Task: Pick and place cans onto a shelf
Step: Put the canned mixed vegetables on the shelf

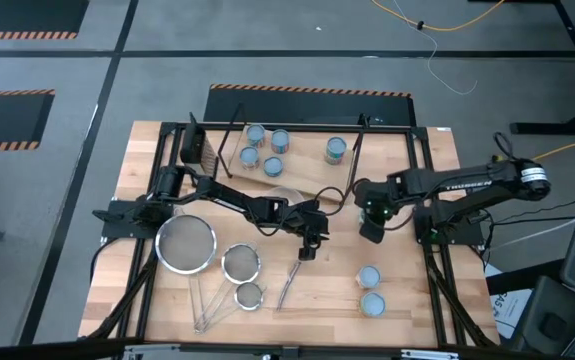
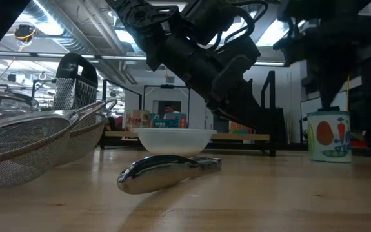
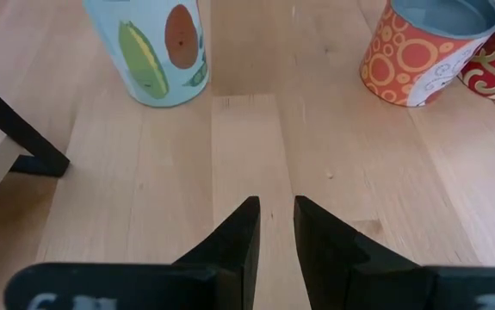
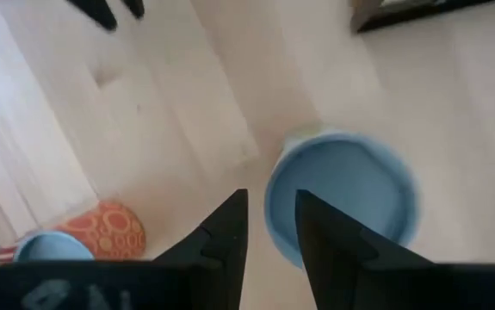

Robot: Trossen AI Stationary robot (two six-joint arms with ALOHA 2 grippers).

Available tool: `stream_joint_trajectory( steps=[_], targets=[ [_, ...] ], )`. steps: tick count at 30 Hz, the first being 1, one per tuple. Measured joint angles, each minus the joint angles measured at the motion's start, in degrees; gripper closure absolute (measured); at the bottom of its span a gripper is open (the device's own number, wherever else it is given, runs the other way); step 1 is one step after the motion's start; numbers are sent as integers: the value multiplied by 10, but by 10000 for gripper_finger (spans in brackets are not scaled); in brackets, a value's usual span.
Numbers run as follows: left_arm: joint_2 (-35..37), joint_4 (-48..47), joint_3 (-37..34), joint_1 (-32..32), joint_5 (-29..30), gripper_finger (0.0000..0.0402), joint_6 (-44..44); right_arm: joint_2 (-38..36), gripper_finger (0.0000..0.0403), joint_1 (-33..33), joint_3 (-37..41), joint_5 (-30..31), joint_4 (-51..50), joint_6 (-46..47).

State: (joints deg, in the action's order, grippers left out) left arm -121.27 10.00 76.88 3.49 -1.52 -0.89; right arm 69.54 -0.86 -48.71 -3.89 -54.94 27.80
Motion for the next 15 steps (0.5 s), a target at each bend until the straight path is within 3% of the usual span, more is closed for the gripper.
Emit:
stream_joint_trajectory(
  steps=[9,15],
  targets=[
    [0,5,0,0,0,334,-1,-26,300,0,-32,27,-41,-11],
    [0,60,0,3,0,334,-4,-41,300,0,-33,149,-127,22]
  ],
)
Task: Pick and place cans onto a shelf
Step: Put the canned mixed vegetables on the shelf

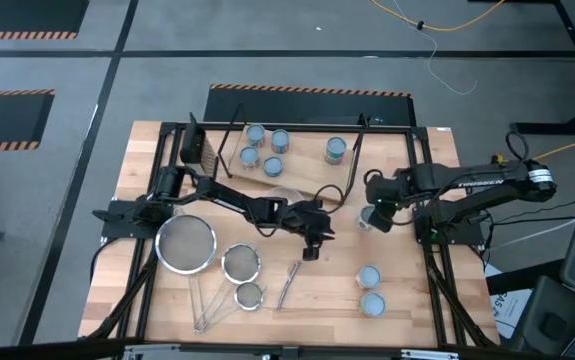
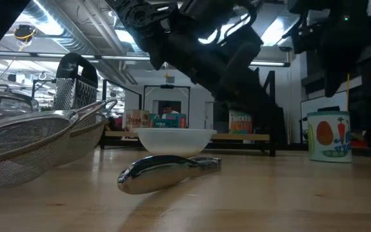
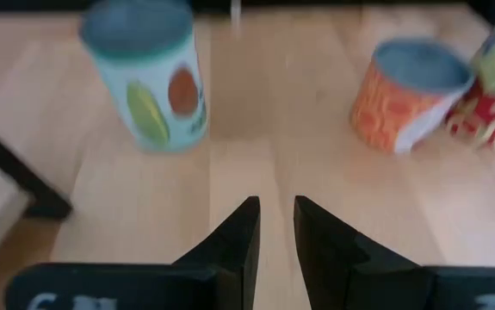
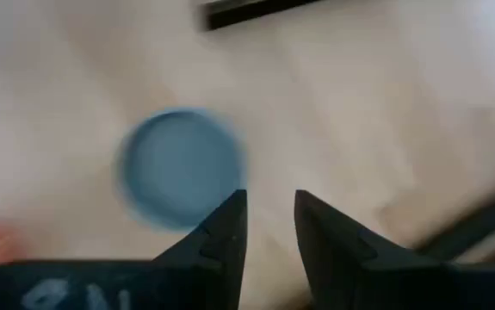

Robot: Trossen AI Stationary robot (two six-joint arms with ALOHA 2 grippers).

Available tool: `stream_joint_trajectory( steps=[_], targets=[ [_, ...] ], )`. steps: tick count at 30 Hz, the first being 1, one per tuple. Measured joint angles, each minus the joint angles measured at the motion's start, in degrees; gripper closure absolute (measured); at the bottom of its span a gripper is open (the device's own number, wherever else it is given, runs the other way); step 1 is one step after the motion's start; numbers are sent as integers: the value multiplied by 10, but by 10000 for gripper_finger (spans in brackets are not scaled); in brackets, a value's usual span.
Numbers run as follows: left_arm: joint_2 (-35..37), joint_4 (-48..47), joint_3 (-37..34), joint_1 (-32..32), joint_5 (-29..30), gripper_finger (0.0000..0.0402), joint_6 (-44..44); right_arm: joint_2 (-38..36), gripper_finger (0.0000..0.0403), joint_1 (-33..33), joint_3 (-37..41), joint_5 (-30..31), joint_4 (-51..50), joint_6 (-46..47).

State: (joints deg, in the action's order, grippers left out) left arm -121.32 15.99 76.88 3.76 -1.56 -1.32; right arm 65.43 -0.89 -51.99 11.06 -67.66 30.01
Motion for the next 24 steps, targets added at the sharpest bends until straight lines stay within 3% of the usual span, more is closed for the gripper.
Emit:
stream_joint_trajectory(
  steps=[3,11,17,24],
  targets=[
    [0,42,0,1,0,334,0,0,300,0,17,39,-7,27],
    [0,90,0,1,0,333,0,0,300,0,88,38,43,60],
    [0,91,0,1,0,321,0,0,300,-2,100,-10,106,59],
    [0,98,0,1,0,294,0,0,300,-24,100,-111,183,88]
  ],
)
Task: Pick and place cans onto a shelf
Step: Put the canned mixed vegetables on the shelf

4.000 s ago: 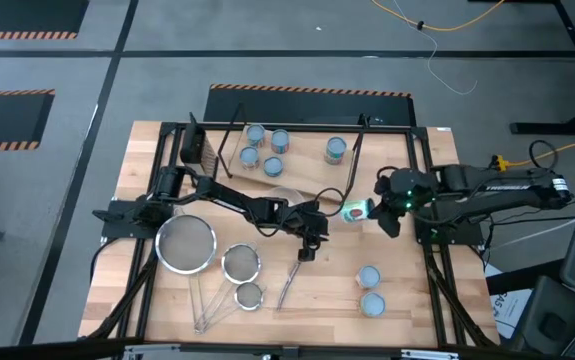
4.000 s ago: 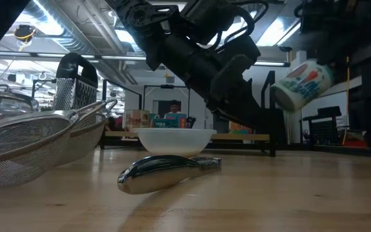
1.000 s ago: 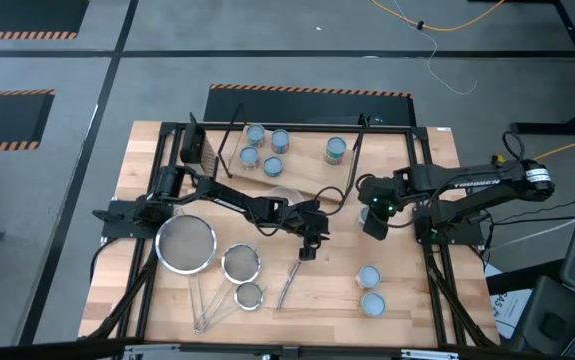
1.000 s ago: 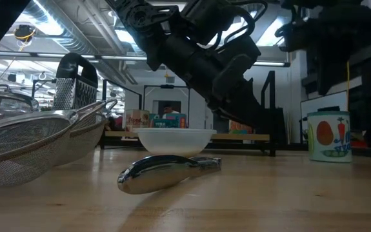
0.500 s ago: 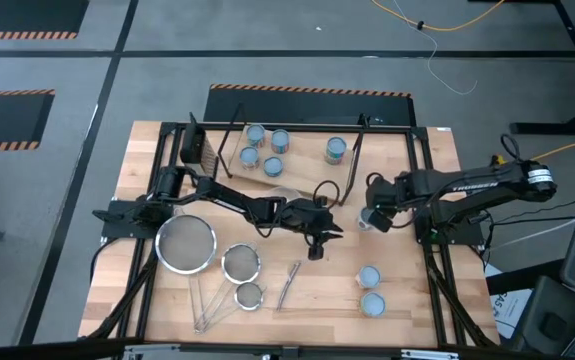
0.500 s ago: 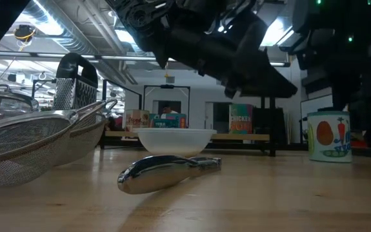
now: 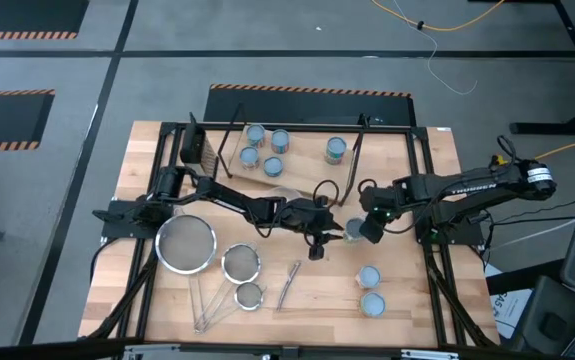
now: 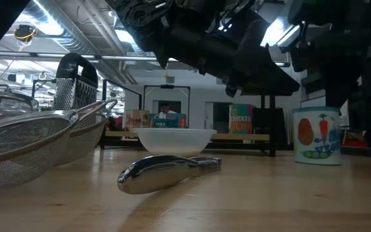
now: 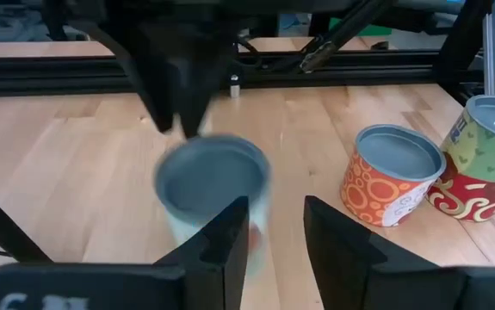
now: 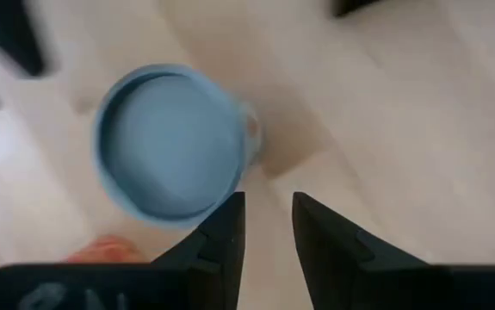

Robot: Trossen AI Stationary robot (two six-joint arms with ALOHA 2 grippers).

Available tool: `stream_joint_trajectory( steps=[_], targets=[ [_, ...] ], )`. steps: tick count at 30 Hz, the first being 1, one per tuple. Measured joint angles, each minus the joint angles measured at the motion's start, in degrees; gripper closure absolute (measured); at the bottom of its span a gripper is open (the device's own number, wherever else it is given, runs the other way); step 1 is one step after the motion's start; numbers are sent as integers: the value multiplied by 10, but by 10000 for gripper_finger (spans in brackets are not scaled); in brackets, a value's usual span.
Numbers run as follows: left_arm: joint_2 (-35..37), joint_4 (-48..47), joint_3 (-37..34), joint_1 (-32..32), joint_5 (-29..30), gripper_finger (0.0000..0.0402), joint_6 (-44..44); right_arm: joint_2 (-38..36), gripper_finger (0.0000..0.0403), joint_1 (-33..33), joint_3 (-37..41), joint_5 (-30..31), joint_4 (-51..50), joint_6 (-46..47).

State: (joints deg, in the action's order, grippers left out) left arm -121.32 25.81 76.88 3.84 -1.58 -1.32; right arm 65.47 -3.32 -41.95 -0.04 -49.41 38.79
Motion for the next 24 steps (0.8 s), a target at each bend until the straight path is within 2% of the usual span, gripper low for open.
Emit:
stream_joint_trajectory(
  steps=[7,15,24],
  targets=[
    [1,10,2,2,-22,277,0,0,300,-27,0,-18,45,16],
    [3,-4,60,17,-26,258,22,0,300,-42,0,-27,81,22],
    [3,-127,135,30,-24,255,32,0,300,-65,0,-76,133,33]
  ],
)
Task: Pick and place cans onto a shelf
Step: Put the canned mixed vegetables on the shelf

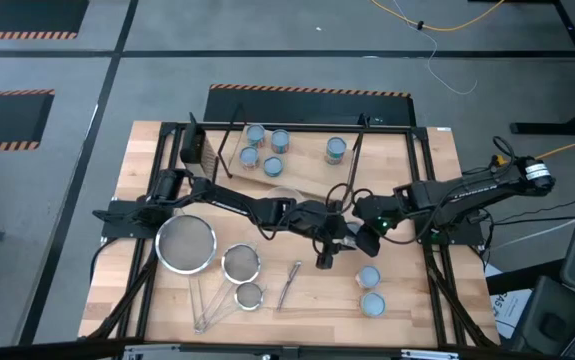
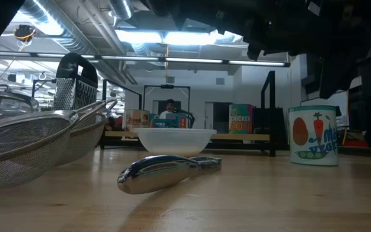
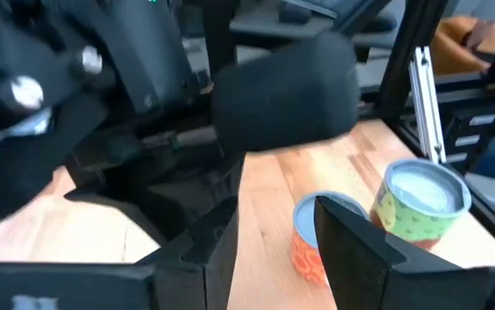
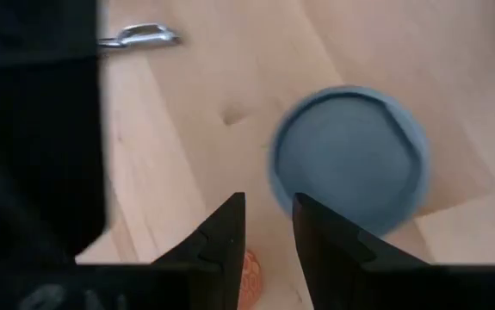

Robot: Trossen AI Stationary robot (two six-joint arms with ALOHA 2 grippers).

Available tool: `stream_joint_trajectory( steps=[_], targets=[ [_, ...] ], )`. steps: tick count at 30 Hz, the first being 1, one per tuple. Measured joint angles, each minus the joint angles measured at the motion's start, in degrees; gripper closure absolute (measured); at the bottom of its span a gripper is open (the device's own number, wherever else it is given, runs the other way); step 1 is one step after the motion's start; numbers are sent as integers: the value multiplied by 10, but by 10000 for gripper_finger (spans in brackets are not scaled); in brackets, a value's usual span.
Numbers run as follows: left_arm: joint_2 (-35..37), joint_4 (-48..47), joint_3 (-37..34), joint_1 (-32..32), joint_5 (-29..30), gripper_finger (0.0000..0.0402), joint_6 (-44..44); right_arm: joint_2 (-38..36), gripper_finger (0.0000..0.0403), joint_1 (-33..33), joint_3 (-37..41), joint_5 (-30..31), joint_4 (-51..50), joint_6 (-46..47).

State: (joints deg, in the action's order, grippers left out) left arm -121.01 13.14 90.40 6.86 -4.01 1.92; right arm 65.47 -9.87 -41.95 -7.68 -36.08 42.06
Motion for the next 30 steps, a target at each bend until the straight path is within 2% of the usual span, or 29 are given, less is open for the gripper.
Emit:
stream_joint_trajectory(
  steps=[8,16,20,26,30],
  targets=[
    [0,-46,19,12,1,255,0,-15,300,-9,-3,8,-5,-12],
    [0,-47,19,21,18,255,1,-58,300,-9,-3,135,-121,-21],
    [0,-47,19,22,19,255,1,-59,300,-8,23,185,-126,-9],
    [0,-47,19,22,19,255,1,-57,300,-8,89,176,-35,15],
    [0,-47,19,22,19,255,1,-56,300,-8,121,131,40,29]
  ],
)
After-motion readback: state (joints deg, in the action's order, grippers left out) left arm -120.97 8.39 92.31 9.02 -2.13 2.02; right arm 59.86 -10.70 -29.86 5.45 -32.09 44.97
